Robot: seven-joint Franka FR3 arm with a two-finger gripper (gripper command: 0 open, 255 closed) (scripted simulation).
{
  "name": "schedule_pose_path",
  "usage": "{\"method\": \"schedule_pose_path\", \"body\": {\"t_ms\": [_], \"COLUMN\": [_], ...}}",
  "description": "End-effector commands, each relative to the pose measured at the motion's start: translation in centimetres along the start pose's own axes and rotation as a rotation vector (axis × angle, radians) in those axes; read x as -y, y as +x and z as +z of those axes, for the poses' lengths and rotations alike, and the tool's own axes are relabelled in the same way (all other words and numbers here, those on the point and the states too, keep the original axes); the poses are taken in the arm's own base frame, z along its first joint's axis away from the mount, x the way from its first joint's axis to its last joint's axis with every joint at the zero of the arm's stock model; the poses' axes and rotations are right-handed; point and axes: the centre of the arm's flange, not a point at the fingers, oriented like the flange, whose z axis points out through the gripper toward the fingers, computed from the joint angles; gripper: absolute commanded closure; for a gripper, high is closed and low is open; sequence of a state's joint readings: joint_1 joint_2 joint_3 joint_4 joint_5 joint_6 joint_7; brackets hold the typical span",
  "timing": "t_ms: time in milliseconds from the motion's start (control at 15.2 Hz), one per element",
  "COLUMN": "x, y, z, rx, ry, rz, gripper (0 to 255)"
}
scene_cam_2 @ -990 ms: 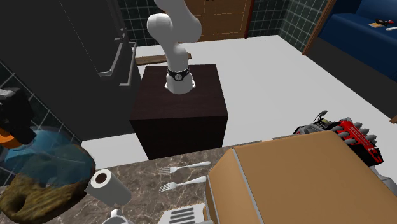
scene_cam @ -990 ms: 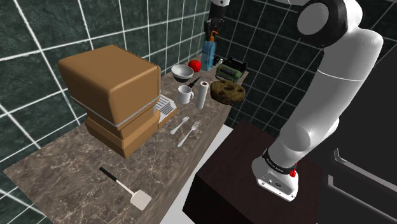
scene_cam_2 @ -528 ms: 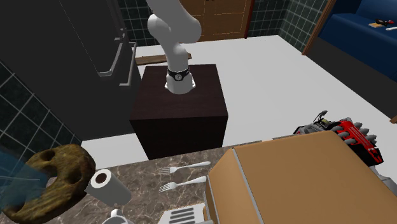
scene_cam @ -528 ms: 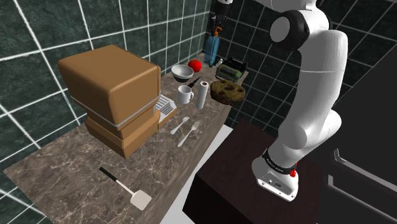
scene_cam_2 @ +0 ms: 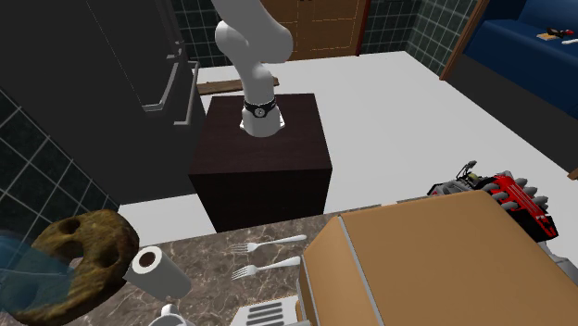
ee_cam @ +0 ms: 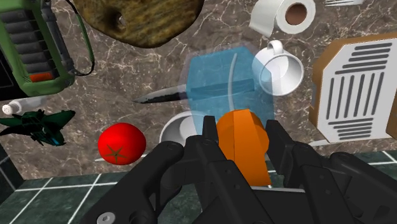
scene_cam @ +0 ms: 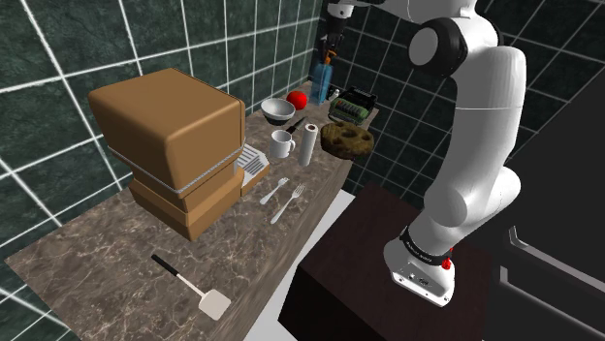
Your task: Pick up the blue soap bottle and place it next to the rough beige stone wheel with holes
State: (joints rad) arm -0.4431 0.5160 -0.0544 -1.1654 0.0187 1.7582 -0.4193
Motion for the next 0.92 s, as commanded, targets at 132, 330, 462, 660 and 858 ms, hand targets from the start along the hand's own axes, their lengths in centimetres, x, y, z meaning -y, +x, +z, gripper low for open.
{"method": "schedule_pose_path", "body": {"t_ms": [132, 330, 462, 660, 858], "x": [0.1, 0.2, 0.2, 0.3, 0.3], "y": [-0.1, -0.2, -0.3, -0.4, -0.5], "z": [2.1, 3.7, 4.8, 6.3, 7.9], "rx": [-0.001, -0.001, -0.001, -0.001, -0.001], "ry": [0.0, 0.0, 0.0, 0.0, 0.0], "rz": [0.0, 0.0, 0.0, 0.0, 0.0], "gripper": [255, 255, 255, 255, 255]}}
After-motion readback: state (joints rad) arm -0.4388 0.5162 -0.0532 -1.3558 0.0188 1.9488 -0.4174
